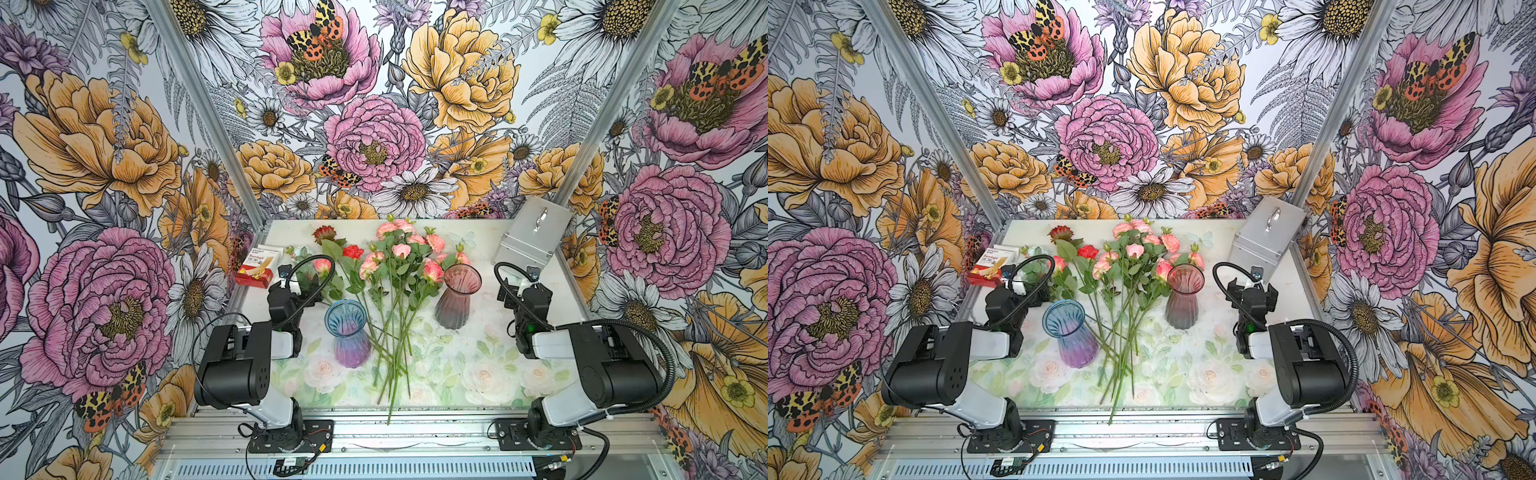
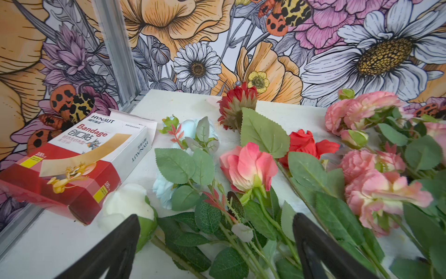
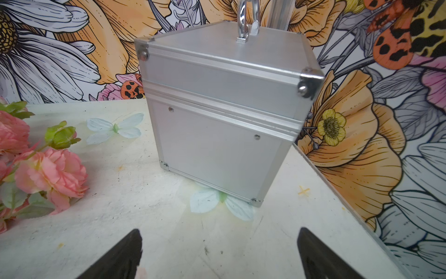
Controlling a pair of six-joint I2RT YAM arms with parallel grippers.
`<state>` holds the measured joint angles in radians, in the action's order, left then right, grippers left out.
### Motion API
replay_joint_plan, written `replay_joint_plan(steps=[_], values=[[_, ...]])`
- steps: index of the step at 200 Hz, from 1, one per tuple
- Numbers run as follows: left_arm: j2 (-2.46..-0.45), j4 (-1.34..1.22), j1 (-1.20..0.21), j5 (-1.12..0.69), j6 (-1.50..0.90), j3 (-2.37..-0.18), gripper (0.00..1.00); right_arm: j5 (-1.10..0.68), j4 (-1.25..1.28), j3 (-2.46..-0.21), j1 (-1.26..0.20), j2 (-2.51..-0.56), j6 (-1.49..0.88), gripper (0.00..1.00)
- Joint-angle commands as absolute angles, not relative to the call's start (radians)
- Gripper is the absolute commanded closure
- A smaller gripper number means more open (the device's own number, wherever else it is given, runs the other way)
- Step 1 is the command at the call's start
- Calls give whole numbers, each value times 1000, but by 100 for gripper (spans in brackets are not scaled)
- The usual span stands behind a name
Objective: Place the pink flowers into the vase
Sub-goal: Move the vase to the center of the board.
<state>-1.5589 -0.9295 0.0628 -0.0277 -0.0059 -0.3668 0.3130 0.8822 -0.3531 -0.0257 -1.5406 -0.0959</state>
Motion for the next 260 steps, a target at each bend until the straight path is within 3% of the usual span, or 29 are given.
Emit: replay_joint_plan(steps=[1,91,135,178,208,238,260], values=[[-1546,-920,43,-68,16,-384,2,302,901,-374,-23,-1534,-101,0],[-1538,-911,36,18,-6,-387,2,321,905,-372,-24,-1528,-105,0],[-1332,-548,36,268,-93,-483,1,344,954,-335,-37,-1505,-103,0],[-1188,-418,-43,331,-108,-510,1,346,991,-312,-48,-1496,-88,0],[-1140,-226,-26,375,-240,-626,2,372,837,-376,-62,-1458,-78,0],[-1150,-115,26,201,-341,-743,1,486,436,-578,-40,-1379,-147,0],[-1174,-45,86,9,-514,-822,1,516,380,-625,-40,-1341,-180,0]])
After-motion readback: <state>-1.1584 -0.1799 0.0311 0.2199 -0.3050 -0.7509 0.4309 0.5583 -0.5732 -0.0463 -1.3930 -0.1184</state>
